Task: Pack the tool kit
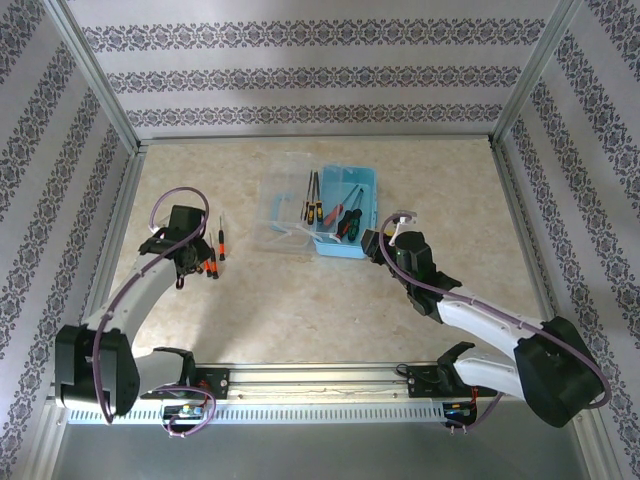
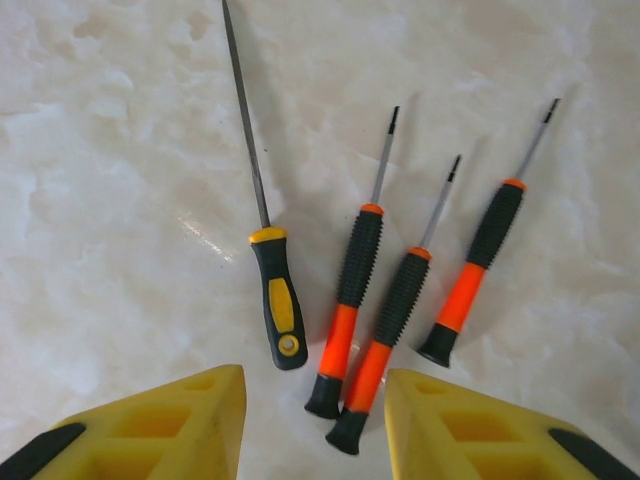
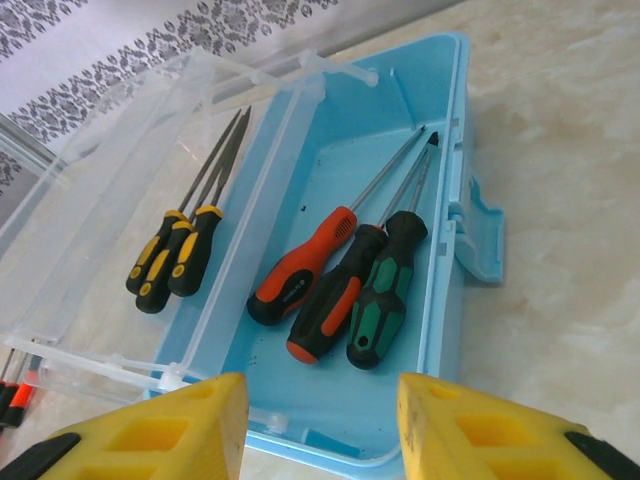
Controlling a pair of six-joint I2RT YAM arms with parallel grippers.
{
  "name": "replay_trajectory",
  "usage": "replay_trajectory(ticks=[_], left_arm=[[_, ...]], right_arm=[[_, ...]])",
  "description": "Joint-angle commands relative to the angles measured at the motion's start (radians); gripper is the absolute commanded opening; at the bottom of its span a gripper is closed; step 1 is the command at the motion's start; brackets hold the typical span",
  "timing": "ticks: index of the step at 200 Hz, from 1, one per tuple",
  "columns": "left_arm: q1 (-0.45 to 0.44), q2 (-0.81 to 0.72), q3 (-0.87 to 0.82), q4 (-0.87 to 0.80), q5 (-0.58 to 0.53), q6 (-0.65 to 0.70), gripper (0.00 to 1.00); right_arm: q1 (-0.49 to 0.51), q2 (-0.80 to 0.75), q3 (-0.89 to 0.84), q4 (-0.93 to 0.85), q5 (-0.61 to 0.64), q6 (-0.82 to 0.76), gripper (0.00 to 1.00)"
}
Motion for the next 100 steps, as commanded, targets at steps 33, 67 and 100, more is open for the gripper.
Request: replay_trajectory(ticks=[33, 67, 100], left_arm=[[0.040, 0.147, 0.004, 0.066, 0.005, 0.021, 0.39], [0.050, 0.204, 0.001, 0.089, 0.013, 0.025, 0.34], [0.060, 0.217, -0.030, 0.144, 0.056, 0.010, 0.34]], right_arm=[[0.014, 0.028, 0.034, 0.017, -0.011, 0.007, 0.45], [0.014, 0.023, 0.031, 0.013, -0.011, 0.008, 0.47], [0.014, 0.034, 0.035, 0.018, -0.023, 0.019, 0.49]])
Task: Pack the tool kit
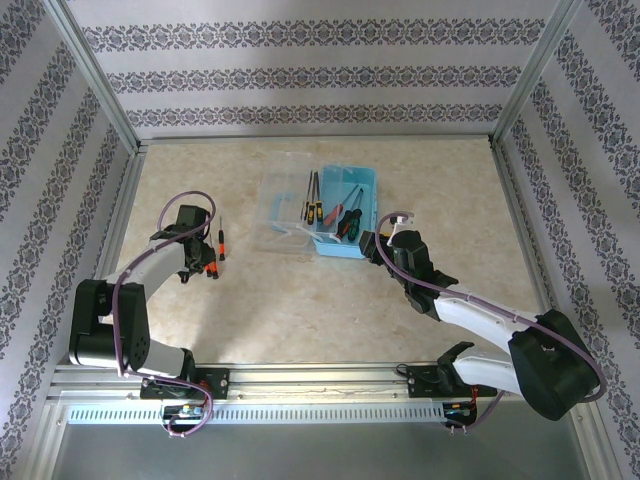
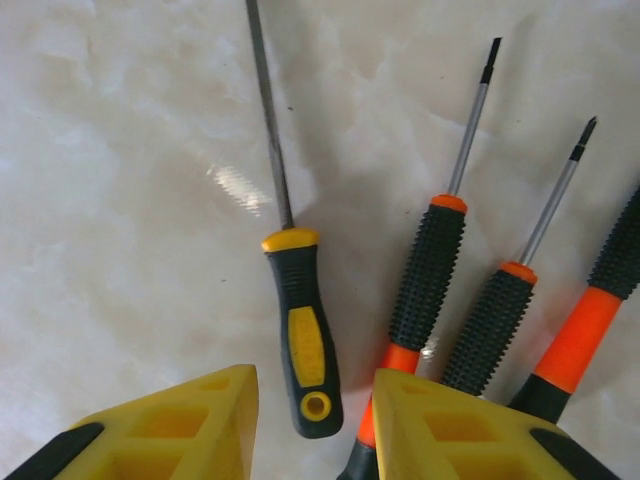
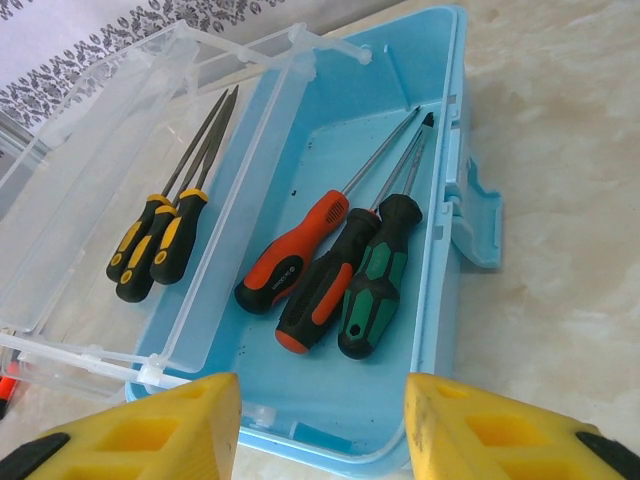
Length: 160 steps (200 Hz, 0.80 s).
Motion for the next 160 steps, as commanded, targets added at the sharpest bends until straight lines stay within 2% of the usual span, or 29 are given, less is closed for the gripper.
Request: replay_trajectory(ticks=[1, 128, 160], left_arm=[[0.018, 0.013, -0.027, 0.065, 0.027, -0.001, 0.34], [0.089, 0.077, -0.110, 0.154, 0.089, 0.018, 0.32], [0.104, 0.064, -0.139, 0.170, 0.100, 0.038, 0.21]], right_arm=[[0.014, 0.003, 0.027, 0.018, -0.017, 0.016, 0.49], [0.013, -0.002, 0.029, 0.015, -0.023, 0.016, 0.49], [0.014, -0.002, 0.029, 0.014, -0.023, 0.017, 0.49]])
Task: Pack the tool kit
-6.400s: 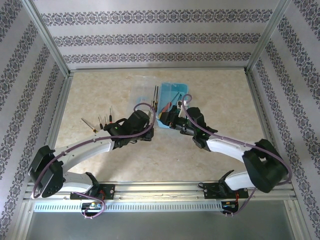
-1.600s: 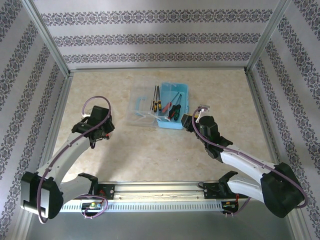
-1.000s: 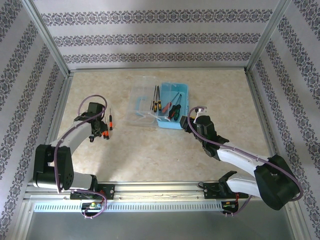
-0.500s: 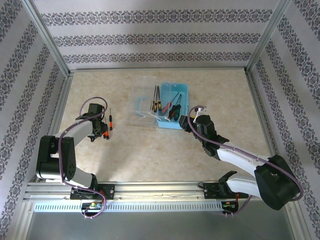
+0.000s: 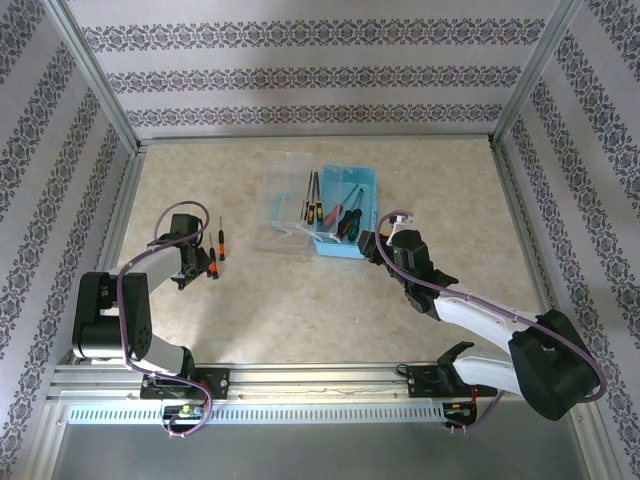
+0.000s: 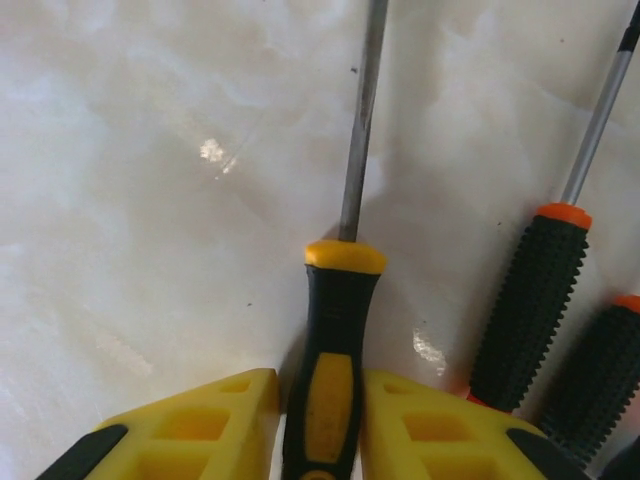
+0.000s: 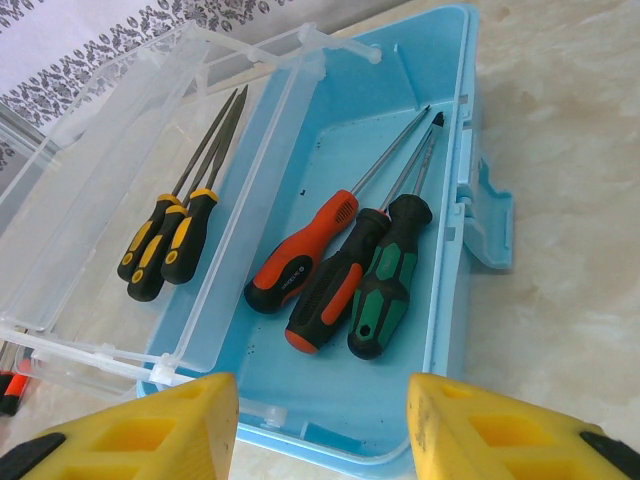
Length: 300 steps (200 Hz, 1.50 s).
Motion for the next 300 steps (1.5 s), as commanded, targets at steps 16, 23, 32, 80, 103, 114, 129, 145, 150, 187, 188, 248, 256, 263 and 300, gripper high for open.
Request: replay_trajectory(ticks=[16, 23, 32, 80, 103, 114, 129, 145, 150, 187, 188, 248, 256, 263, 300], left_arm=[[0.028, 0.008, -0.039, 0.022, 0.037, 0.052, 0.19], [0.029, 0.004, -0.028, 0.003, 0.044, 0.062, 0.18], [0.027, -0.005, -0.018, -0.020, 0.051, 0.076, 0.18], [0.027, -0.115, 0.001, -0.097, 0.058, 0.118, 0.17], [0.026, -0.165, 0.014, -0.134, 0.068, 0.135, 0.17], [0.027, -0.183, 0.024, -0.154, 0.086, 0.148, 0.17], [0.025, -0.197, 0.040, -0.183, 0.106, 0.160, 0.17], [0.020, -0.226, 0.046, -0.206, 0.112, 0.165, 0.14], [0.019, -0.239, 0.049, -0.211, 0.114, 0.165, 0.14], [-0.004, -0.313, 0.076, -0.263, 0.145, 0.172, 0.14], [-0.006, -0.315, 0.076, -0.265, 0.145, 0.173, 0.14], [-0.182, -0.371, 0.182, -0.362, 0.077, 0.159, 0.14], [-0.223, -0.372, 0.204, -0.372, 0.055, 0.156, 0.14], [-0.260, -0.371, 0.222, -0.379, 0.039, 0.153, 0.14], [-0.459, -0.345, 0.316, -0.389, -0.057, 0.143, 0.14]], right_arm=[[0.014, -0.001, 0.025, 0.014, -0.014, 0.014, 0.49], [0.014, 0.000, 0.026, 0.012, -0.015, 0.012, 0.49], [0.014, 0.001, 0.030, 0.006, -0.015, 0.012, 0.49], [0.013, 0.006, 0.034, 0.002, -0.022, 0.012, 0.49], [0.014, 0.006, 0.036, 0.003, -0.024, 0.012, 0.49], [0.014, 0.009, 0.036, 0.003, -0.024, 0.013, 0.49], [0.014, 0.013, 0.038, 0.003, -0.024, 0.013, 0.49], [0.014, 0.016, 0.039, 0.003, -0.026, 0.012, 0.49], [0.014, 0.015, 0.039, 0.003, -0.026, 0.012, 0.49], [0.013, 0.008, 0.037, 0.000, -0.023, 0.010, 0.49], [0.014, 0.008, 0.037, 0.000, -0.023, 0.011, 0.49], [0.012, 0.010, 0.039, -0.002, -0.023, 0.012, 0.49], [0.011, 0.013, 0.039, -0.002, -0.025, 0.014, 0.49], [0.009, 0.014, 0.040, -0.002, -0.028, 0.017, 0.49], [-0.003, 0.012, 0.031, 0.007, -0.037, 0.040, 0.49]])
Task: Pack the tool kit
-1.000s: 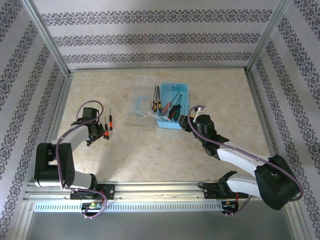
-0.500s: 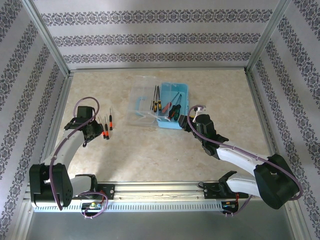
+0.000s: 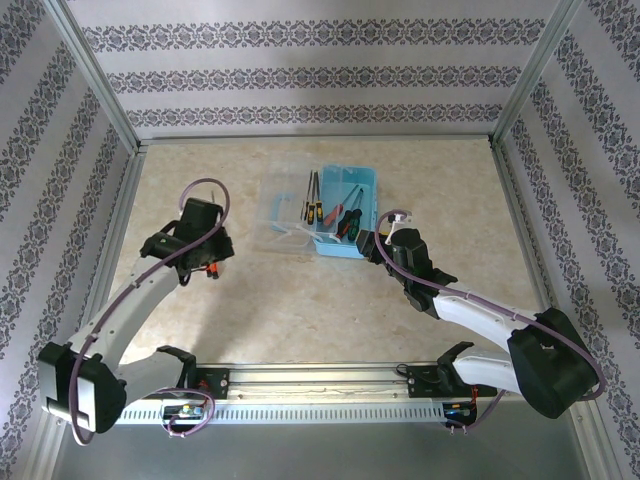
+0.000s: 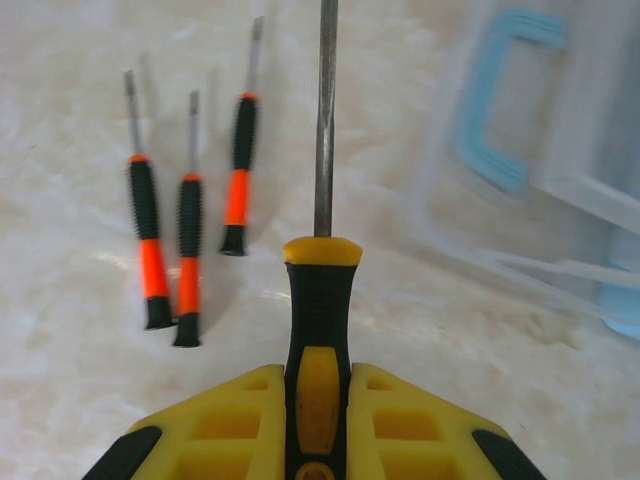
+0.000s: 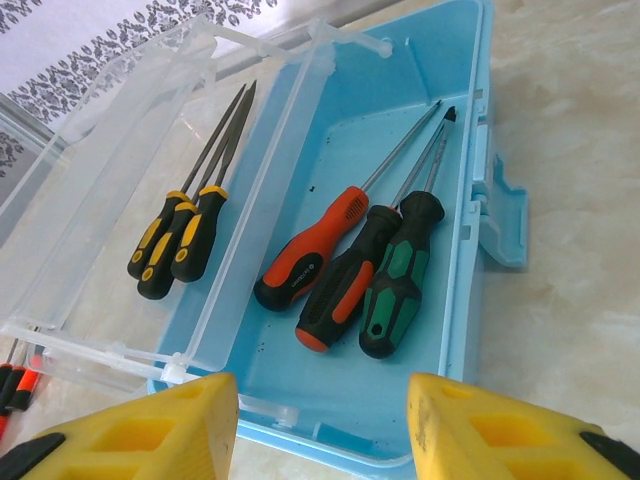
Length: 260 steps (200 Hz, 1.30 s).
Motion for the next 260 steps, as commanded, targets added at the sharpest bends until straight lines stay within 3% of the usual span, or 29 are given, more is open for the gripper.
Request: replay_trajectory(ticks=[1, 51, 73, 94, 139, 191, 260], left_arm=[[-0.100, 0.008, 0.068, -0.051, -0.098, -0.007, 0.14], [-0.320, 0.088, 0.148, 0.006, -0.177, -0.007, 0.14], [-0.396, 0.149, 0.155, 0.092, -0.168, 0.010, 0.14], [-0.443, 0.217, 0.174, 0.144, -0.141, 0.024, 0.14], [-0.552, 0.325, 0.192, 0.235, -0.198, 0.003, 0.12], [-0.611, 0.416, 0.206, 0.310, -0.146, -0.007, 0.12], [-0.659, 0.499, 0.279, 0.359, -0.106, 0.010, 0.12]], right_arm=[[-0.003, 0.000, 0.018, 0.012, -0.014, 0.028, 0.49], [-0.039, -0.015, -0.001, 0.032, -0.050, 0.063, 0.49], [-0.087, 0.000, -0.014, 0.067, -0.125, 0.132, 0.50], [-0.154, 0.038, -0.038, 0.150, -0.242, 0.216, 0.50], [-0.163, 0.005, -0.063, 0.205, -0.275, 0.208, 0.52], [-0.162, -0.051, -0.093, 0.244, -0.274, 0.203, 0.56], [-0.156, 0.039, -0.070, 0.348, -0.407, 0.248, 0.57]])
